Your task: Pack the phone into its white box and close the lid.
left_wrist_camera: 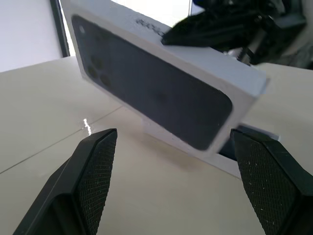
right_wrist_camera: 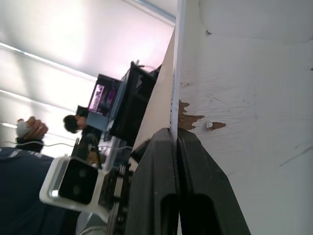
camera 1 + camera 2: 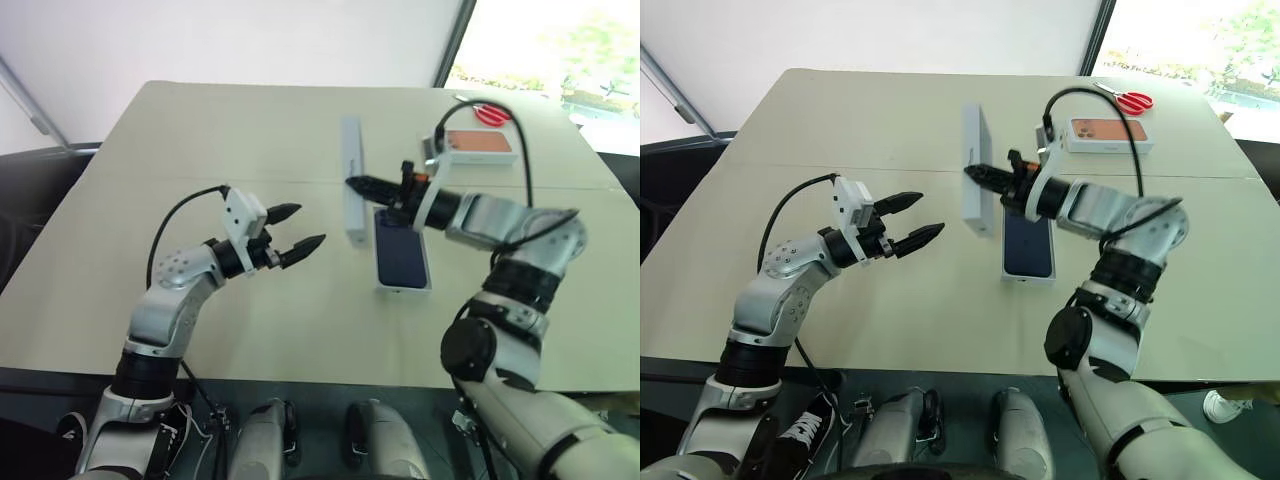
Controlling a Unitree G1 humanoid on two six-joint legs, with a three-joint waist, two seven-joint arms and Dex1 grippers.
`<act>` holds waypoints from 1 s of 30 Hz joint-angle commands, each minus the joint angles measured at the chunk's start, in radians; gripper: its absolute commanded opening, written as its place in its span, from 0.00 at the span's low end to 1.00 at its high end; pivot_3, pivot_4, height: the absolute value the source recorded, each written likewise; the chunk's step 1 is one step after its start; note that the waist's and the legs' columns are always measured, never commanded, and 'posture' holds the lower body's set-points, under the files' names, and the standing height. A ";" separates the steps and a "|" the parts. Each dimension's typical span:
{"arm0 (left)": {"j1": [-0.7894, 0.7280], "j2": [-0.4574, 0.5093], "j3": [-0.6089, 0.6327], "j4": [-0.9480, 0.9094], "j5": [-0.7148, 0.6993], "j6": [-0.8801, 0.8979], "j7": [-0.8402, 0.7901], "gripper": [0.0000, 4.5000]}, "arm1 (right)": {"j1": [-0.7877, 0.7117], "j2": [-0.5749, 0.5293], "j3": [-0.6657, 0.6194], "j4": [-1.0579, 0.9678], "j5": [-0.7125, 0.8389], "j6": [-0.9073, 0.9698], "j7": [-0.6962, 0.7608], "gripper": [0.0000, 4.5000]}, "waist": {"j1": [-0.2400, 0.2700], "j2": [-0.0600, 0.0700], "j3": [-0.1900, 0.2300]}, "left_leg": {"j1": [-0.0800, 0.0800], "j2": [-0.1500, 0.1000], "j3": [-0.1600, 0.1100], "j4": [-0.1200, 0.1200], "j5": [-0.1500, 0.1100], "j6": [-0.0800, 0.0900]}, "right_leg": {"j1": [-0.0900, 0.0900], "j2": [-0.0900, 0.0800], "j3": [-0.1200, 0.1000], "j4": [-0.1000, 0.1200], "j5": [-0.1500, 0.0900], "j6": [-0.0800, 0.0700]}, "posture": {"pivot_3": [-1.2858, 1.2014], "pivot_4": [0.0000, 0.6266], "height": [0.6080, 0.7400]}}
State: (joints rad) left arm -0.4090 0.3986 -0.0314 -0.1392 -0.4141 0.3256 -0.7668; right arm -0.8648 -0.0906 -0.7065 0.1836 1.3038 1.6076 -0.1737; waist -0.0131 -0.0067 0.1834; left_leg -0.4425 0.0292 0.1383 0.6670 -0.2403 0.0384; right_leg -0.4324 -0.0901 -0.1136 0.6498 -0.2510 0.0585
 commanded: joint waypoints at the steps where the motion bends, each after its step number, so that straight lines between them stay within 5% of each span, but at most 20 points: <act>1: -0.015 -0.001 0.018 -0.023 -0.002 -0.010 0.011 0.87 | 0.045 -0.008 0.038 -0.009 0.234 -0.009 -0.123 0.01 | -0.001 0.000 0.000 | 0.000 0.000 0.000 0.000 0.000 0.000 | 0.000 0.000 0.000 0.000 0.000 0.000 | 0.52 0.24 0.99; 8: -0.012 -0.033 0.010 0.002 -0.008 0.023 0.041 0.87 | 0.245 -0.082 0.277 -0.040 0.637 -0.261 -0.386 0.01 | -0.004 0.000 0.000 | 0.000 0.000 0.000 0.000 0.000 0.000 | 0.000 0.001 0.000 0.000 0.000 0.000 | 0.52 0.24 0.99; 16: -0.026 -0.116 -0.043 0.131 0.072 -0.026 0.085 0.01 | 0.295 -0.135 0.345 -0.055 0.668 -0.387 -0.391 0.00 | 0.001 0.000 0.000 | 0.001 0.001 0.000 0.000 -0.001 0.001 | 0.000 0.002 0.001 0.000 0.000 0.000 | 0.52 0.24 0.99; 27: -0.139 -0.262 -0.092 0.369 0.147 -0.145 0.094 0.00 | 0.331 -0.227 0.441 -0.136 0.668 -0.437 -0.308 0.00 | -0.001 0.000 0.000 | 0.000 0.001 0.000 0.000 -0.003 0.005 | 0.000 0.002 0.001 -0.001 0.000 0.000 | 0.52 0.24 0.99; 30: -0.149 -0.276 -0.098 0.404 0.163 -0.172 0.092 0.00 | 0.336 -0.241 0.452 -0.138 0.668 -0.466 -0.304 0.30 | 0.000 0.000 0.000 | 0.001 0.002 0.000 0.000 -0.003 0.005 | 0.000 0.002 0.001 -0.001 0.000 0.000 | 0.52 0.24 0.99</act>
State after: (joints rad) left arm -0.5381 0.1328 -0.1278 0.2734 -0.2558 0.1829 -0.6717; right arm -0.5217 -0.3249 -0.2561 0.0809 1.9436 1.1625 -0.4937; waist -0.0134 -0.0067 0.1832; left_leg -0.4419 0.0309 0.1382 0.6673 -0.2432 0.0435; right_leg -0.4321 -0.0881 -0.1131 0.6493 -0.2510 0.0586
